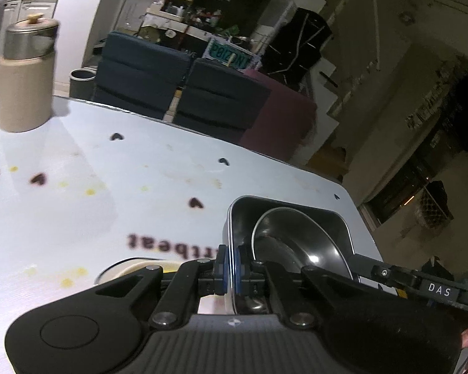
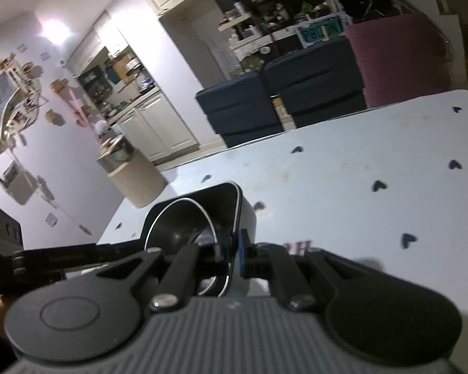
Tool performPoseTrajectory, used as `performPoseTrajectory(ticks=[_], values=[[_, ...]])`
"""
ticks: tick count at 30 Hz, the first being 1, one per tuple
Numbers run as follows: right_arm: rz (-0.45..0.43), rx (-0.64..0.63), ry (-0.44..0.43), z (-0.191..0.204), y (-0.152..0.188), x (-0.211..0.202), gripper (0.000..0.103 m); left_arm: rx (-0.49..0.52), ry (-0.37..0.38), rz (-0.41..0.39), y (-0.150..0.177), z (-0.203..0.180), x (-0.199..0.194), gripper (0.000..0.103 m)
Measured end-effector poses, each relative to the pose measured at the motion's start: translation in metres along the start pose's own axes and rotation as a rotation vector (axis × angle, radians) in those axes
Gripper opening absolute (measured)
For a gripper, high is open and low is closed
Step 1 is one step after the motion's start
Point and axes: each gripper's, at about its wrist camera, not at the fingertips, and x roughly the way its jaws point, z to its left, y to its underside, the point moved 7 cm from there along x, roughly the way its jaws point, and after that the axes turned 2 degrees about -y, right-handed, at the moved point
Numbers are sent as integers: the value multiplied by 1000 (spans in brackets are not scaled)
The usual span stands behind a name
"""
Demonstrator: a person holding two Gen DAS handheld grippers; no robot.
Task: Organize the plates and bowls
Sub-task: 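Lift the steel tray holding the bowl with both tools toward the plate stack, then lower the steel tray into the cream two-handled bowl with both tools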
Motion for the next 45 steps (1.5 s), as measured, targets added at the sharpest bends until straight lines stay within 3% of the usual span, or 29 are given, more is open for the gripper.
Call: performPoseTrajectory(ticks=[10,19,27,45], values=[[56,-7,-46,34,24,21,7,-37,-33,32,14,49,-25,4],[97,2,-65,46,40,26,8,-70,-31,48,29,70,-30,4],[157,6,-25,38,50,33,8,-92,-45,100,39,76,-14,4],[223,6,46,36,63,46,8,-75,-96,121,51,80,3,4]])
